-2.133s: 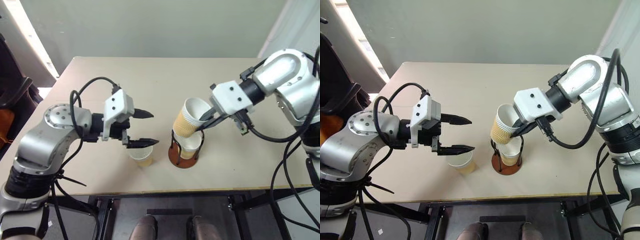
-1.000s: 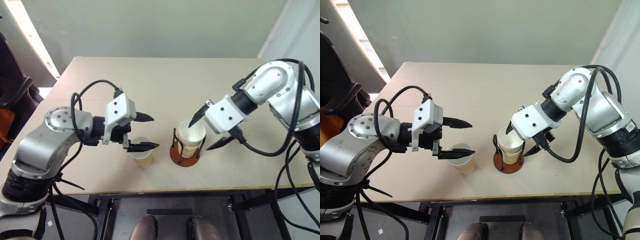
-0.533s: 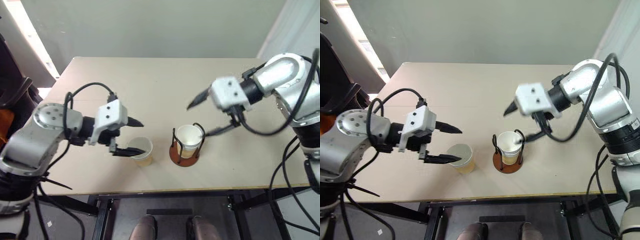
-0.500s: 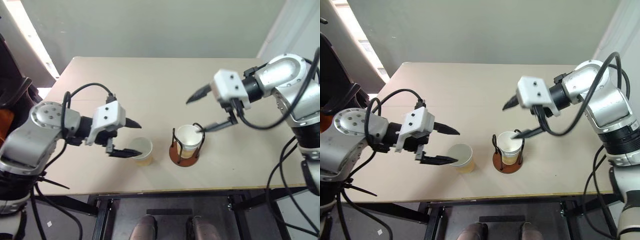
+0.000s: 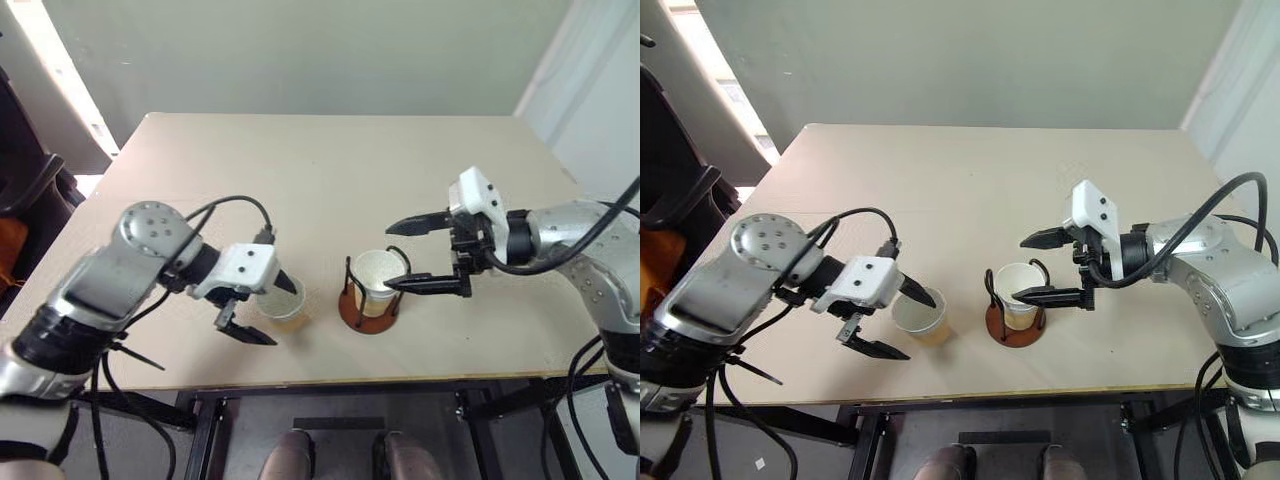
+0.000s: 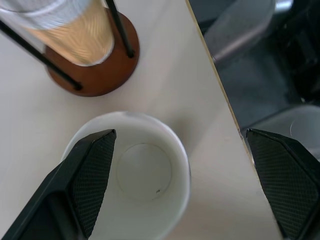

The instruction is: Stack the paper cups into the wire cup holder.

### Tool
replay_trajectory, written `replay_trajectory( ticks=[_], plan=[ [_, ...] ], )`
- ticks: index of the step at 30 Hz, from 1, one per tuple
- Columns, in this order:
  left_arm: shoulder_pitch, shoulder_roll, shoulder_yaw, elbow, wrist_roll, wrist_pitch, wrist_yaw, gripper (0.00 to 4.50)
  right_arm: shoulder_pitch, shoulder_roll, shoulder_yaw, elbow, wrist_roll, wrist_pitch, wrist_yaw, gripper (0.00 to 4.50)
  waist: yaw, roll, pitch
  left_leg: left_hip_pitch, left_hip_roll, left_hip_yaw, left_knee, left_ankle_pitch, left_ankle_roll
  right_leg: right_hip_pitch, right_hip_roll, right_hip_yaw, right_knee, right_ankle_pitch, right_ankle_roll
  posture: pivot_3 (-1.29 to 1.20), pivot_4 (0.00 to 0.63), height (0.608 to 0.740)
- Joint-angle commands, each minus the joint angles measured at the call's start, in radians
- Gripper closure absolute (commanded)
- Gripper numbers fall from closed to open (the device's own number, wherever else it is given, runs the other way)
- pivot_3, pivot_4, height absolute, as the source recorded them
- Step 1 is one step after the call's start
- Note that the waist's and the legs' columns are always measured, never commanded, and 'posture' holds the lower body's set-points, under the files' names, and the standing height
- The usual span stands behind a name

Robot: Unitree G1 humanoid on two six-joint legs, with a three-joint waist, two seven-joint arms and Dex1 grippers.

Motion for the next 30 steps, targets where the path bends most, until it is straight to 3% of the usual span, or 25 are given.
replay_trajectory(
  ticks=[1,3,8,14,18,22,26,30],
  plan=[
    [-0.010,0.011,-0.037,0.003,0.036,-0.074,-0.046,0.19,0.008,-0.020,-0.092,-0.075,0.058,0.045,-0.058,0.01,-0.001,0.000,0.000,0.000,0.000,0.000,0.000,0.000,0.000,0.000,0.000,0.000,0.000,0.000,0.000,0.00,0.150,0.740],
    [-0.012,0.007,-0.054,0.020,0.062,-0.103,-0.046,0.60,0.018,-0.028,-0.111,-0.098,0.076,0.066,-0.081,0.00,0.000,0.000,0.000,0.000,0.000,0.000,0.000,0.000,0.000,0.000,0.000,0.000,0.000,0.000,0.000,0.00,0.150,0.740],
    [-0.042,-0.031,-0.069,0.092,0.127,-0.169,-0.034,2.42,0.059,-0.072,-0.147,-0.141,0.103,0.098,-0.113,0.00,0.000,0.000,0.000,-0.001,0.000,0.000,0.000,0.000,0.000,0.000,0.000,0.000,-0.001,0.000,0.001,0.00,0.150,0.740],
    [-0.061,-0.024,-0.083,0.112,0.092,-0.211,-0.046,4.48,0.145,-0.180,-0.181,-0.144,0.089,0.091,-0.090,0.00,0.004,0.000,0.000,-0.002,0.000,0.000,0.001,0.000,0.001,0.000,0.000,0.000,-0.001,0.000,0.003,0.00,0.150,0.740],
    [-0.127,0.008,-0.135,0.151,0.011,-0.234,-0.046,4.48,0.197,-0.228,-0.237,-0.110,0.092,0.048,-0.063,0.00,0.005,0.000,0.000,-0.002,0.000,0.000,0.001,0.000,0.001,0.000,0.000,0.000,-0.001,0.000,0.006,0.00,0.150,0.740],
    [-0.272,0.021,-0.183,0.233,-0.105,-0.261,-0.046,4.48,0.271,-0.250,-0.406,-0.108,0.157,0.026,-0.003,0.00,0.011,0.000,0.000,-0.003,-0.001,0.000,0.003,0.000,0.001,0.000,0.000,0.000,-0.001,0.001,0.008,0.00,0.150,0.740],
    [-0.519,-0.098,-0.161,0.371,-0.224,-0.223,-0.046,4.48,0.394,-0.278,-0.526,-0.121,0.147,0.022,0.010,0.00,0.024,-0.001,0.000,-0.008,-0.001,-0.003,0.007,-0.001,0.002,0.000,0.001,0.000,-0.003,0.001,0.009,0.00,0.150,0.740],
    [-0.643,-0.209,-0.170,0.413,-0.274,-0.201,-0.046,4.48,0.425,-0.293,-0.551,-0.118,0.130,0.004,-0.016,0.00,0.021,0.001,-0.001,-0.011,-0.007,0.000,0.010,-0.004,0.008,0.000,-0.005,0.001,-0.005,0.002,0.016,0.00,0.150,0.740]
  ],
)
